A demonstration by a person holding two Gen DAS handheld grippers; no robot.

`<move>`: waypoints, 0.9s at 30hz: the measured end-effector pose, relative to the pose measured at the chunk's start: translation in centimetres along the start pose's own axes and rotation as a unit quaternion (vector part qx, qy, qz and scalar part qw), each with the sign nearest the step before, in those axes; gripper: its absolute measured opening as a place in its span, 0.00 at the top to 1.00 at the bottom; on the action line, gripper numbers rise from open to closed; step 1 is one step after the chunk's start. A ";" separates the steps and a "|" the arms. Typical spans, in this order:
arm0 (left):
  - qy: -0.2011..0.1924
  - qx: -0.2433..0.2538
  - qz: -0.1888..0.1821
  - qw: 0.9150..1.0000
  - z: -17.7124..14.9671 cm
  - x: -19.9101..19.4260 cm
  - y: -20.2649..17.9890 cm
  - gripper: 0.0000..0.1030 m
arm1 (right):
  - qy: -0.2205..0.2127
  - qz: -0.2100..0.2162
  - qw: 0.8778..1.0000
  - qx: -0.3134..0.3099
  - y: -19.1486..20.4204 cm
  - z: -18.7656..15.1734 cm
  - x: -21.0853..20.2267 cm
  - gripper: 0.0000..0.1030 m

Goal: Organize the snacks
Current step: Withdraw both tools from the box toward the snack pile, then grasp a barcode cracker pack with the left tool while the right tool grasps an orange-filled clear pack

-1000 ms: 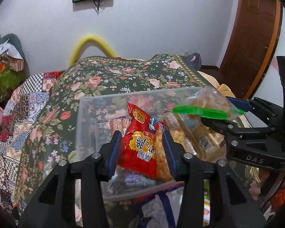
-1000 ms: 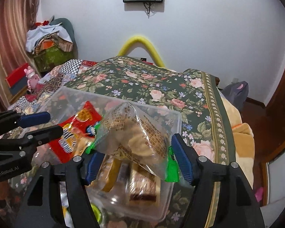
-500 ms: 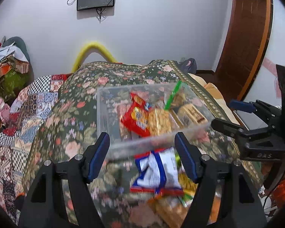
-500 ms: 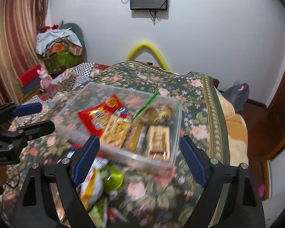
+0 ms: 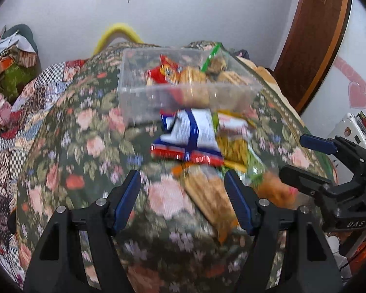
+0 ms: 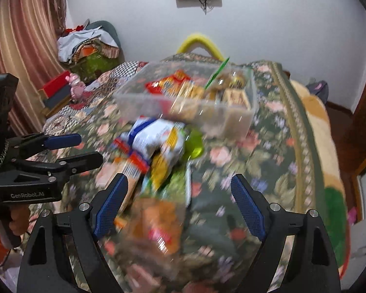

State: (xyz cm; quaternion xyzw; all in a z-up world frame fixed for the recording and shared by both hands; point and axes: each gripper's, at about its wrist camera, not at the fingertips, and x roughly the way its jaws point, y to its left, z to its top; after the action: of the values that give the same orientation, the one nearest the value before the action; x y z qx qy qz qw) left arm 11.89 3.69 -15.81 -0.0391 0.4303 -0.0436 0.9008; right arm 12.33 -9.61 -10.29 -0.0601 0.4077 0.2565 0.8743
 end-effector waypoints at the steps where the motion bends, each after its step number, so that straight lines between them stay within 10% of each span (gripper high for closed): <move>1: 0.002 0.001 0.000 1.000 -0.5 0.0 -0.1 0.31 | 0.002 0.001 1.000 0.002 0.2 -0.5 0.1 0.18; 7: 0.016 0.005 0.001 1.000 -1.9 0.4 -1.1 0.31 | 0.042 0.006 0.999 0.017 0.5 -2.5 2.4 0.19; 18: 0.044 -0.004 0.001 0.999 -1.4 3.9 -2.9 0.31 | 0.036 0.025 0.999 0.029 -0.2 -3.5 1.4 0.63; 27: 0.049 -0.006 0.021 0.999 -2.0 6.6 -3.0 0.37 | 0.024 0.015 0.999 0.039 -1.3 -3.6 0.6 0.69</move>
State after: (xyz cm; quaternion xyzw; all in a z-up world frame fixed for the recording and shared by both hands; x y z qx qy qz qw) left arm 14.36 -0.07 -21.83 -0.0334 0.4746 -0.0235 0.8793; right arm 10.79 -11.60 -13.27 -0.0257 0.4390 0.2519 0.8620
